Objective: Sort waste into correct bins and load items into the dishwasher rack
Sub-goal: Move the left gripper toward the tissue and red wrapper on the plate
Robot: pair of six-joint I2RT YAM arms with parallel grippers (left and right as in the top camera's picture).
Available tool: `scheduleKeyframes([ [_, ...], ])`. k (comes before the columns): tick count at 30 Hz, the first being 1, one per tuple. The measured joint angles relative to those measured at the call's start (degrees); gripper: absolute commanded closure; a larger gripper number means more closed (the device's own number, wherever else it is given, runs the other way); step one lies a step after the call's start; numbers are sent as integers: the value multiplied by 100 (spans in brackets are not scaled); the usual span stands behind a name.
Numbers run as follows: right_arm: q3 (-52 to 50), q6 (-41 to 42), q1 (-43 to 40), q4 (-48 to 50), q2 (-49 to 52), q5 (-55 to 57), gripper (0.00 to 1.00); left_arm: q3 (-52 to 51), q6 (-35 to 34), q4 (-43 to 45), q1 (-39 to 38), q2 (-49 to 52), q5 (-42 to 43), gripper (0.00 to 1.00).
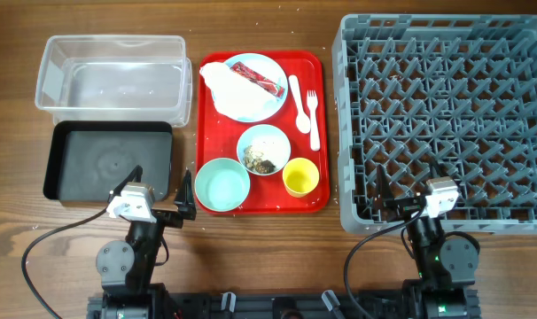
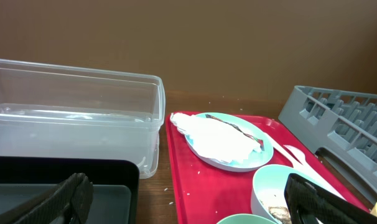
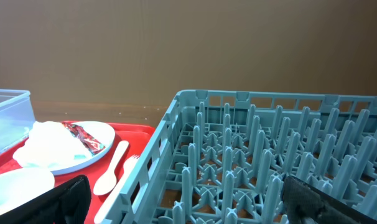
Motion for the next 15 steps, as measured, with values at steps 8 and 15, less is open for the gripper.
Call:
scheduleKeyframes([
  [8, 0, 0, 0, 0, 0, 0, 0, 0, 0, 0, 0, 0, 0, 0],
  [15, 0, 0, 0, 308, 0, 7, 0, 0, 0, 2, 0, 2, 0, 0],
])
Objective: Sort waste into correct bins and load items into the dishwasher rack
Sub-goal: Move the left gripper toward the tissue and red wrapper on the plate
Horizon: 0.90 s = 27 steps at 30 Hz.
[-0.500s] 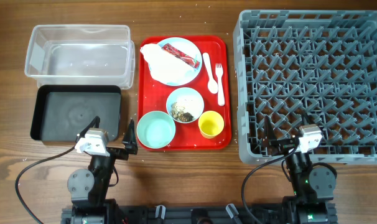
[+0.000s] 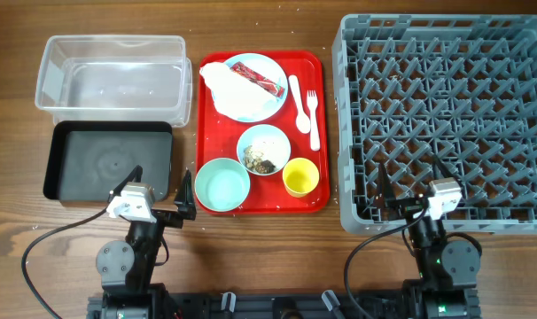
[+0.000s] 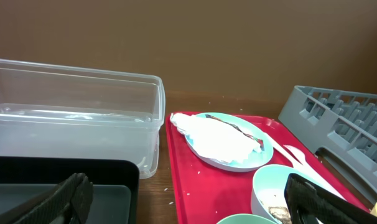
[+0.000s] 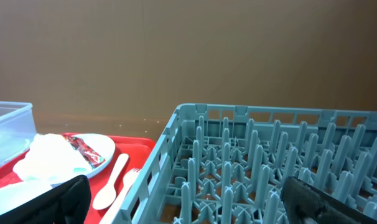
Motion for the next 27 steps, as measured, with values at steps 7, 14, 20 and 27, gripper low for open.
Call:
scheduleKeyframes([
  [7, 0, 96, 0, 855, 2, -11, 0, -2, -2, 280, 0, 0, 227, 0],
  [14, 422, 299, 0, 859, 157, -203, 0, 168, -90, 1062, 0, 50, 313, 0],
  [20, 2509, -101, -11, -245, 2236, -247, 0, 2962, -129, 42, 0, 3139, 776, 0],
  [27, 4605, -166, -11, -2037, 4905, -247, 0, 7757, -129, -3029, -496, 7560, 1102, 0],
])
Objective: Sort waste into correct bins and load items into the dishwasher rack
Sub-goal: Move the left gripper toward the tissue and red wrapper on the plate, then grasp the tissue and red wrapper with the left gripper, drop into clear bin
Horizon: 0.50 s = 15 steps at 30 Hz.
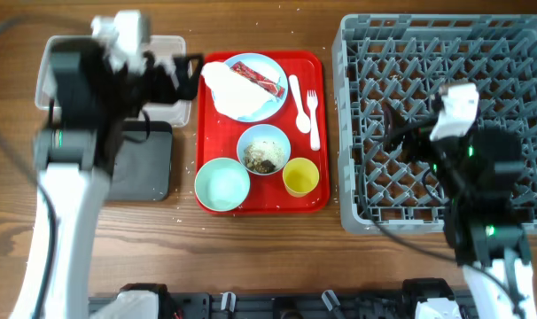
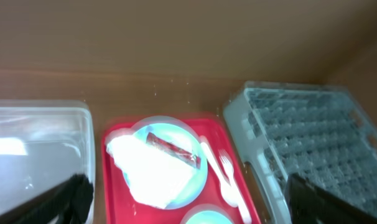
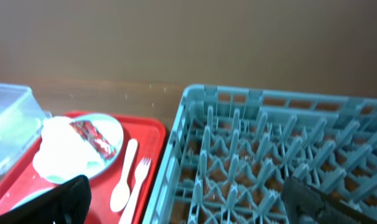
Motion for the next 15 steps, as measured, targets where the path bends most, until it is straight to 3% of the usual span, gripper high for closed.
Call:
scheduleKeyframes([
  [4, 748, 2, 0, -608, 925, -181, 0, 2332, 348, -1032, -841, 2398, -420, 0],
  [9, 754, 363, 0, -675, 1462, -839, 0, 2476, 595, -774, -1259, 4207, -496, 0],
  [15, 754, 599, 0, -678, 1727, -964, 0, 2472, -433, -459, -1263, 5445, -1128, 0],
])
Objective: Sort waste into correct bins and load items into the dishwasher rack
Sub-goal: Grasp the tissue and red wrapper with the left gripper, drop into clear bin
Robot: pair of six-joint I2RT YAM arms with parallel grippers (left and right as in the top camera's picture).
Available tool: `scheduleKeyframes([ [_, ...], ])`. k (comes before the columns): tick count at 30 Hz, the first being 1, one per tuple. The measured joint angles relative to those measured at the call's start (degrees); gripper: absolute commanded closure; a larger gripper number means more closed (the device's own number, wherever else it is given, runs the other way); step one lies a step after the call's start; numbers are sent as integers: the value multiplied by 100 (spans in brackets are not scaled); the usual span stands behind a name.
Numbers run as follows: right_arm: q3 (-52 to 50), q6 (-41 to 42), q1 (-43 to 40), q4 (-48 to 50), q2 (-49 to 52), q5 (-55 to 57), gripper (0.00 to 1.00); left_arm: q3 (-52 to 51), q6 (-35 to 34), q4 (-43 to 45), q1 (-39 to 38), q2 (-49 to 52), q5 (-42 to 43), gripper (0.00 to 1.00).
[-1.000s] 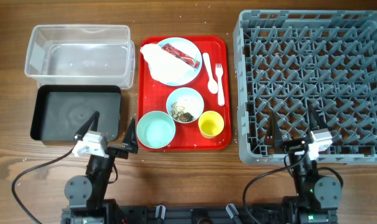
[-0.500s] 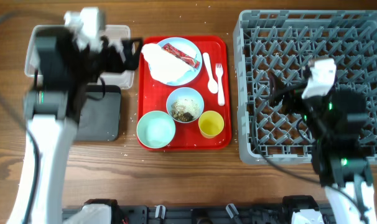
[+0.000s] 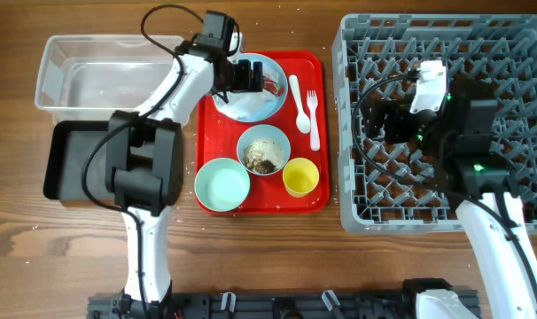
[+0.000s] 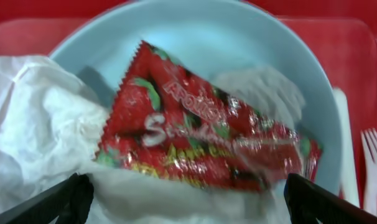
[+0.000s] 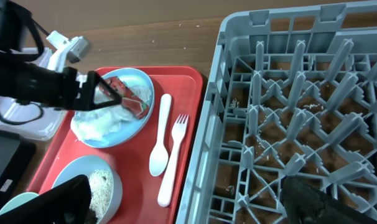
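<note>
A red strawberry wrapper (image 4: 201, 130) lies on a light-blue plate (image 3: 260, 112) beside a crumpled white napkin (image 4: 33, 143), at the far end of the red tray (image 3: 320, 71). My left gripper (image 3: 244, 75) hangs low over that plate, open, its fingers (image 4: 70, 199) on either side of the wrapper's near edge. A white spoon (image 3: 294, 89) and fork (image 3: 312, 120) lie right of the plate. My right gripper (image 3: 382, 120) is open above the left part of the grey dishwasher rack (image 3: 446, 44), with nothing in it.
On the tray also stand a bowl with food scraps (image 3: 263, 149), an empty teal bowl (image 3: 222, 184) and a yellow cup (image 3: 300, 176). A clear bin (image 3: 109, 71) and a black bin (image 3: 82, 159) sit left of the tray.
My left gripper was high near the clear bin and tray's left edge; now it sits low over the plate, right at the wrapper. My right gripper has tilted down over the rack's left side.
Both arms were folded at the table's near edge, grippers open, for the first two moments. Then both were raised and reaching out, left toward the plate, right over the rack. Now the left is down at the wrapper, the right hovers over the rack.
</note>
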Motion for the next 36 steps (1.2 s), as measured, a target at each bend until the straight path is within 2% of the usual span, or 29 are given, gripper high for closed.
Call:
scheduleKeyframes([
  [2, 0, 17, 0, 0, 39, -22, 0, 13, -155, 153, -11, 107, -107, 15],
  [3, 0, 20, 0, -4, 44, -26, 0, 33, -212, 227, -24, 146, -162, 50],
  [4, 0, 20, 0, -26, 44, -39, 0, 46, -234, 278, -33, 177, -208, 72],
  [5, 0, 20, 0, -57, 46, -42, 0, 63, -273, 282, -37, 192, -229, 90],
  [6, 0, 20, 0, -111, 46, -42, 0, 66, -289, 302, -37, 245, -273, 96],
  [11, 0, 20, 0, -173, 46, -39, 0, 81, -310, 299, -37, 289, -269, 96],
  [15, 0, 20, 0, -179, 46, -42, 0, 350, -310, -103, -20, 155, -269, 96],
  [21, 0, 20, 0, -192, 46, -39, 0, 708, -310, -323, 221, -1814, -269, 96],
  [24, 0, 20, 0, -197, 46, -42, 0, 822, -308, -767, 654, -2275, -428, 96],
  [27, 0, 22, 0, -249, 46, -42, 0, 796, -308, -1462, 1309, -2138, -962, 96],
  [29, 0, 20, 0, -313, 46, -42, 0, 660, -240, -1401, 1770, -1897, -1217, 96],
  [30, 0, 20, 0, -317, 46, -42, 0, 557, -166, -1145, 1939, -1670, -1279, 89],
  [31, 0, 20, 0, -321, 46, -42, 0, 496, -140, -1056, 2048, -1419, -1318, 73],
  [32, 0, 20, 0, -326, 46, -42, 0, 470, -90, -925, 2114, -1150, -1327, 50],
  [33, 0, 20, 0, -328, 46, -42, 0, 446, -48, -866, 2157, -914, -1327, 39],
  [34, 0, 20, 0, -332, 48, -42, 0, 393, -37, -861, 2179, -734, -1322, 30],
  [36, 0, 20, 0, -330, 48, -42, 0, 317, -37, -905, 2186, -577, -1309, 23],
])
